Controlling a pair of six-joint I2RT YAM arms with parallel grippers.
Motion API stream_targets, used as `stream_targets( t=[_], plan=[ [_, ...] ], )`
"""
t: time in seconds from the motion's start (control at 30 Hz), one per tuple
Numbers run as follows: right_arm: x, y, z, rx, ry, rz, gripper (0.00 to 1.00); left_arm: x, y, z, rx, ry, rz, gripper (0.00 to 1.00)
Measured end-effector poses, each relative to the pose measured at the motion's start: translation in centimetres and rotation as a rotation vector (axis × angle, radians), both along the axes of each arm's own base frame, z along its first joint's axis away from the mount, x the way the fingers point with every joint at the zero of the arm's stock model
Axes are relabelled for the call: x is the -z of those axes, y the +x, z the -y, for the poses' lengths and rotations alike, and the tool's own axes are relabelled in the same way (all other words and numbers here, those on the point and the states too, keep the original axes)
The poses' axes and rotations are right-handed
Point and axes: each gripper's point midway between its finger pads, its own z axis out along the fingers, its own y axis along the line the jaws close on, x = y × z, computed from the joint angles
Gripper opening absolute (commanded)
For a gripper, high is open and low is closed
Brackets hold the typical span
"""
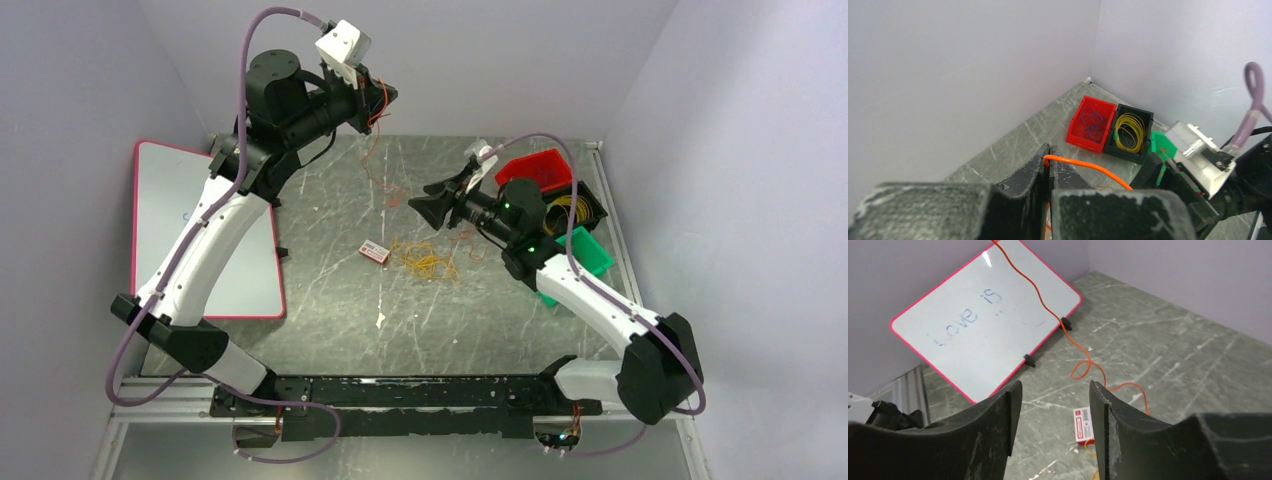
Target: Untangle the cables
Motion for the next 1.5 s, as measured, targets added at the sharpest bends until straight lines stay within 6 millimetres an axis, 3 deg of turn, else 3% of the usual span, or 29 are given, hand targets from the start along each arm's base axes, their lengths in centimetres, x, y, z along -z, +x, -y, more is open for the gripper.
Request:
stream_targets(
  t=[0.1, 0.33, 0.47, 0.67, 0.83, 1.07, 1.5],
  plan=[
    [0.2, 0.1, -1.4, -0.056, 0.025, 0.003, 0.58, -0.2, -0.5, -0.1, 0.010, -0.003, -0.002, 0.07],
    [3.2, 1.5, -3.7, -0.099, 0.020, -0.094, 0.58, -0.3, -0.9, -0.1, 0.020, -0.007, -0.010, 0.07],
    [3.6, 1.8, -4.9, -0.134, 0.035, -0.133, 0.57, -0.4, -1.1, -0.2, 0.021, -0.008, -0.013, 0.07],
    [4.1, 0.6, -7.2, -0.210, 0.072, -0.180, 0.54, -0.8, -1.5, -0.4, 0.021, -0.013, -0.004, 0.07],
    [5.3, 0.3, -8.3, -0.230, 0.078, -0.226, 0.44, -0.9, -1.6, -0.5, 0.021, -0.015, -0.002, 0.07],
    [7.1, 1.8, -8.4, -0.153, 0.080, -0.282, 0.32, -1.0, -1.7, -0.6, 0.020, -0.016, 0.000, 0.07],
    [5.0, 2.7, -8.3, -0.118, 0.152, -0.240, 0.36, -1.7, -2.7, -1.3, 0.018, -0.025, 0.014, 0.07]
  ],
)
